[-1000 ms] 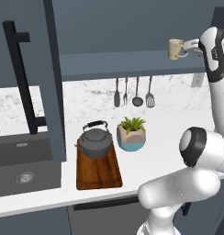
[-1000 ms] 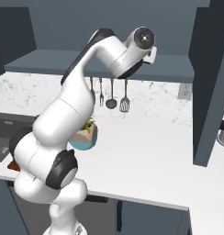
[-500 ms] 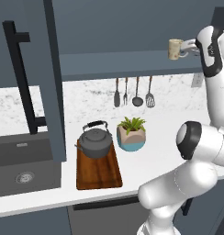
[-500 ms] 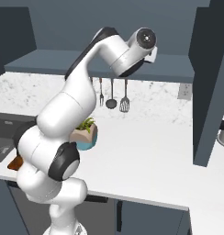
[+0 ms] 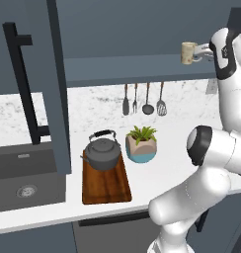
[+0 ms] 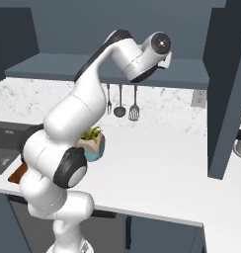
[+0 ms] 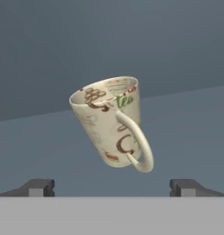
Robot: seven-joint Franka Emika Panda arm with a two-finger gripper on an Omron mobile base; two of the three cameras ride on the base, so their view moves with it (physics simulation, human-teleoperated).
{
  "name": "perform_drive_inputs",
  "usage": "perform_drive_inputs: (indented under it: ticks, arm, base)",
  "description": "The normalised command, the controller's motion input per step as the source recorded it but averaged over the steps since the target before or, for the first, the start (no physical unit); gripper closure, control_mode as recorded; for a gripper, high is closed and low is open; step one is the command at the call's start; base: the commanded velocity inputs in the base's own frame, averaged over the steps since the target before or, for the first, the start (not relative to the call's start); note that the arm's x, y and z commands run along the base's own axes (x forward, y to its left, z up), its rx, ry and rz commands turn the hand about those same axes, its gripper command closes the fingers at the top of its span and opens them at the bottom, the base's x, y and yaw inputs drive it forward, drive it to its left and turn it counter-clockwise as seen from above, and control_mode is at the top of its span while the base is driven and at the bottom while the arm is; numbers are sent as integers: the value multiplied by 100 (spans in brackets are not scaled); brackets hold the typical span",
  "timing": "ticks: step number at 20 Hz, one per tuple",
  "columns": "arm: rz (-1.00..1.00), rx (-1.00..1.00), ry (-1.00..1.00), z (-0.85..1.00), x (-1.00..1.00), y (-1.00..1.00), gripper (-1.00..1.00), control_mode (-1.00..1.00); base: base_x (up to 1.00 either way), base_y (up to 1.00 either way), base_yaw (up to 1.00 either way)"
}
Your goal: Pick the kettle from the counter and place it on the tray. Then pick the mug from the cabinet and place it on the tray. Then close the cabinet doors.
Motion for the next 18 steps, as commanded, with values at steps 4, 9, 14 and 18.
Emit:
perform_drive_inputs:
  ticks: [4, 9, 14, 18]
  arm:
    - [2, 0, 0, -2, 16, -9, -100, -100]
    - [3, 0, 0, -1, 15, -6, -100, -100]
    - [3, 0, 0, 0, 16, -4, -100, -100]
    - [3, 0, 0, -2, 12, 0, -100, -100]
  base:
    - [0, 0, 0]
    - [0, 0, 0]
    - [0, 0, 0]
    - [0, 0, 0]
